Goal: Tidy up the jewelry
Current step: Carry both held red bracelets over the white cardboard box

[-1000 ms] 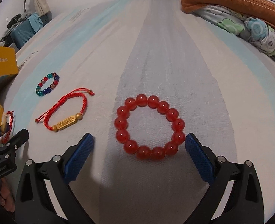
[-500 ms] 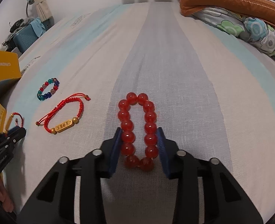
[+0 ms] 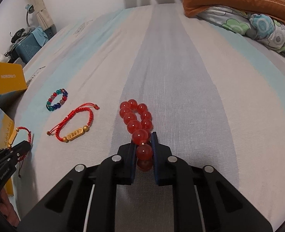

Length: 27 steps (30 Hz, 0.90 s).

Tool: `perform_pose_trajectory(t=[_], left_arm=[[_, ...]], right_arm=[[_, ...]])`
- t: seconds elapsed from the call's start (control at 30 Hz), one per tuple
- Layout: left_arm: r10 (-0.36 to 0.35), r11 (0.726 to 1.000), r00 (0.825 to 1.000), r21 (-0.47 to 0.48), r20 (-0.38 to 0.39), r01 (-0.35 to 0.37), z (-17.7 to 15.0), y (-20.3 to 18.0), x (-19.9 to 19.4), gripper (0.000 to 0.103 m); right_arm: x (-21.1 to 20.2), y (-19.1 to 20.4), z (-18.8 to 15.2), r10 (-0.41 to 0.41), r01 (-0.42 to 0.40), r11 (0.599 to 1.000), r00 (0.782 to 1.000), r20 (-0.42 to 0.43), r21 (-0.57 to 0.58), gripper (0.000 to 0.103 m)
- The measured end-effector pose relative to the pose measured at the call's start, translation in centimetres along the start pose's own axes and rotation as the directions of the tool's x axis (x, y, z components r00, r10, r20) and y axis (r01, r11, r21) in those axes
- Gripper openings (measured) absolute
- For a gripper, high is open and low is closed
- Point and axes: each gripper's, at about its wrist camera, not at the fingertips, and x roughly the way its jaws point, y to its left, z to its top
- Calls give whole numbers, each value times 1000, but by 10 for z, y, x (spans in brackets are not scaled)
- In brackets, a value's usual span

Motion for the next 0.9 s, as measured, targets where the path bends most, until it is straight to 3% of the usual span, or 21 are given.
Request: perform_pose_trajectory(t=[0.9], left_arm=[[22,999,1000,39,13,-22,-2,-5,-62,4]], right_arm=[[-61,12,-6,31,-31,1000,999,39,-1,13]])
